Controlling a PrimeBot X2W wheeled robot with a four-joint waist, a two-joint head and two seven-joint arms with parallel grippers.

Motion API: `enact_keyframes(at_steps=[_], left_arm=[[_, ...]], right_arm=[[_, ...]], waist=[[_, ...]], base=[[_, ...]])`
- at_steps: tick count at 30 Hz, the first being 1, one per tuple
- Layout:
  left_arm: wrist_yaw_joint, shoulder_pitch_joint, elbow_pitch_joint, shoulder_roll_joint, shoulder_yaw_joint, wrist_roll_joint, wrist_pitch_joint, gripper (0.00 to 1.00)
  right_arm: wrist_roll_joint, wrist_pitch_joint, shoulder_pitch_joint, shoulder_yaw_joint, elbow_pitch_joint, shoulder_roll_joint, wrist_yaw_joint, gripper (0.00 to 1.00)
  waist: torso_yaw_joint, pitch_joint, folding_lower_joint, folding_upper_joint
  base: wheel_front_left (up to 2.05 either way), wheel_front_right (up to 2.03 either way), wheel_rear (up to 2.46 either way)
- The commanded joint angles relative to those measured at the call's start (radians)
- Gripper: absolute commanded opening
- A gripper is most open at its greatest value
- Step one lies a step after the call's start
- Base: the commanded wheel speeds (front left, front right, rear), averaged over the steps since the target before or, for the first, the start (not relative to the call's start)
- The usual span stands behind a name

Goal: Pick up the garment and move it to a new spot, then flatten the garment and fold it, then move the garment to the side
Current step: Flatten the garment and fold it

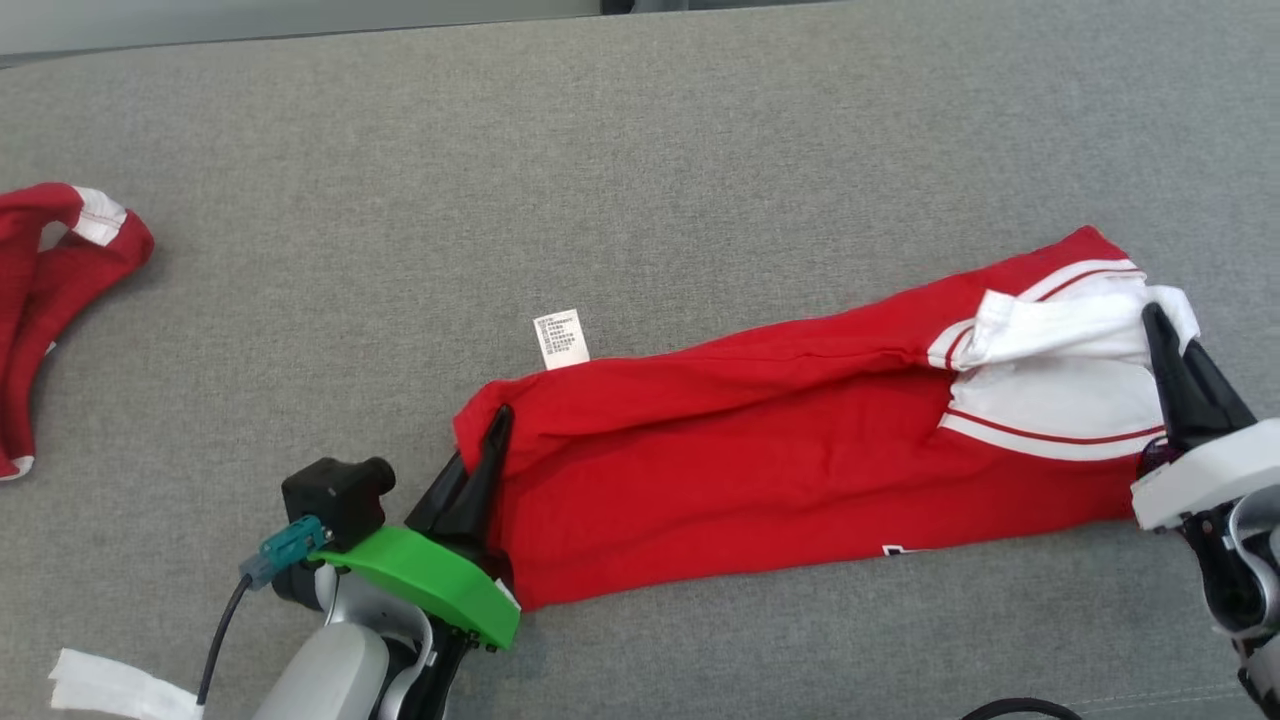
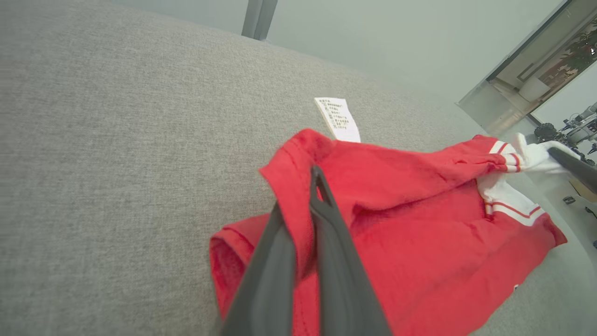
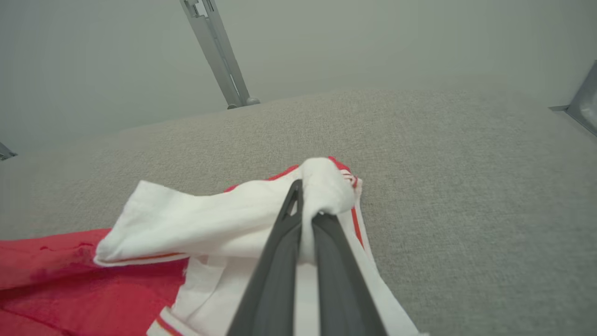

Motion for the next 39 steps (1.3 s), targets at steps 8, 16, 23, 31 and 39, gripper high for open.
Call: enact_keyframes(at_steps=[8,16,23,31,39], left_arm=[[0.019,0.064,-0.058,0.026,0.017,-0.004,-0.037,0.05],[-0.016,0.114,-0.017,0.065,-0.029,0.025,-0.068,1.0],[0.031,0.17,-0.02,0.079,-0.002,0.128,-0.14,1.0],[0.095,0.263,-0.208,-0.034,0.247,0.346,-0.145,1.0],[0.03,0.288,-0.235,-0.131,0.337,0.455,-0.145,1.0]], right_arm=[[-0.069,-0.005,0.139,-0.107,-0.086,0.097,-0.001,0.0],[-0.156,0.018,0.161,-0.109,-0.066,0.092,-0.001,1.0],[-0.196,0.066,0.171,-0.212,-0.111,0.071,-0.001,1.0],[-0.204,0.26,0.098,-0.218,-0.055,0.07,-0.001,1.0],[-0.177,0.392,0.023,-0.192,0.125,0.022,-0.001,1.0]], waist=[[-0.03,-0.032,0.0,-0.0001],[-0.042,-0.031,0.0,-0.0001],[-0.034,-0.026,0.0,-0.0001],[0.024,-0.012,0.0,-0.0001],[0.102,0.013,0.0,-0.0001]], base=[[0.0,0.0,0.0],[0.0,0.0,0.0],[0.0,0.0,0.0],[0.0,0.0,0.0],[0.0,0.0,0.0]])
